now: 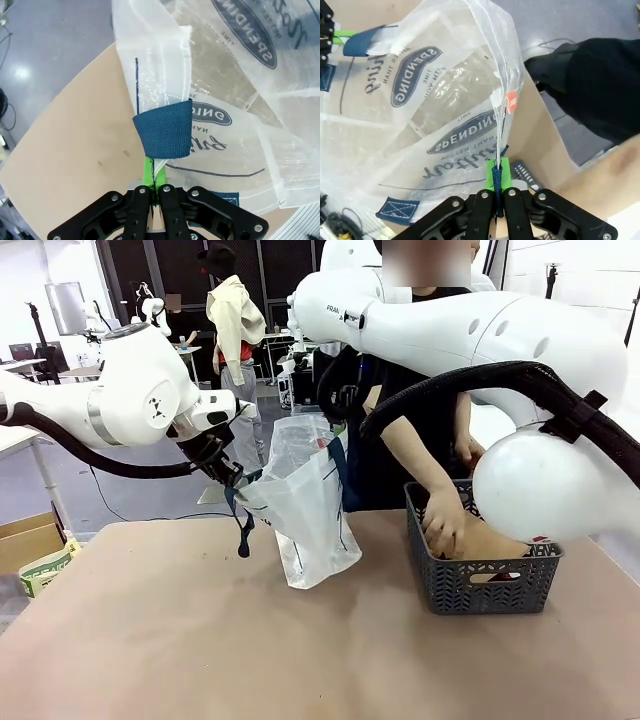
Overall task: Transfer purchased items from the store into the shopping bag.
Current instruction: Open the Reusable shopping bag in the center of the table.
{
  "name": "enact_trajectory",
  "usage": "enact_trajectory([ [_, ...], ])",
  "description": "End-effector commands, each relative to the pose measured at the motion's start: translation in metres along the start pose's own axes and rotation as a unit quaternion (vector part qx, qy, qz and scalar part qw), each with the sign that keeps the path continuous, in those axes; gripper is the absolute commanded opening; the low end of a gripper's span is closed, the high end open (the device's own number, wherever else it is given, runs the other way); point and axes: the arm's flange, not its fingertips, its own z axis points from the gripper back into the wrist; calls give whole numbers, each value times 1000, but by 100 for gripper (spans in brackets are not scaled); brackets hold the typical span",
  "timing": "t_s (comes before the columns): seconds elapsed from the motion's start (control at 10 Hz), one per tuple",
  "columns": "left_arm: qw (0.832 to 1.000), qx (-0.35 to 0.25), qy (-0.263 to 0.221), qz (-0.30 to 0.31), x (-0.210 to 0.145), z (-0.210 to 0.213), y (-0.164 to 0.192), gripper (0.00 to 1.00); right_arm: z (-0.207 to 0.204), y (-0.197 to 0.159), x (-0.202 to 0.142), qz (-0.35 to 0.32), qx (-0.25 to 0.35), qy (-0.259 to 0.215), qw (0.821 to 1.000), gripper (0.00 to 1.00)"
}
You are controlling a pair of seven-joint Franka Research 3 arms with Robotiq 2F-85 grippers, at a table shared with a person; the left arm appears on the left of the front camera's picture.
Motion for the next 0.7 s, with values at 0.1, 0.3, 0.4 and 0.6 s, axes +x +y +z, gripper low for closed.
enact_trajectory([
  [0.1, 995, -42, 6, -90, 6, -13, 7, 0, -15, 17, -24, 30, 40, -1, 999, 0],
  [0.3, 991, -57, 2, -121, 15, -14, 12, 0, -17, 22, -25, 48, 50, -10, 998, 0],
  [0.4, 989, -65, -1, -134, 17, -15, 16, 0, -17, 24, -29, 51, 60, -7, 997, 0],
  [0.6, 986, -85, -20, -140, 15, -12, 27, 0, -15, 25, -36, 61, 74, -22, 995, 0],
])
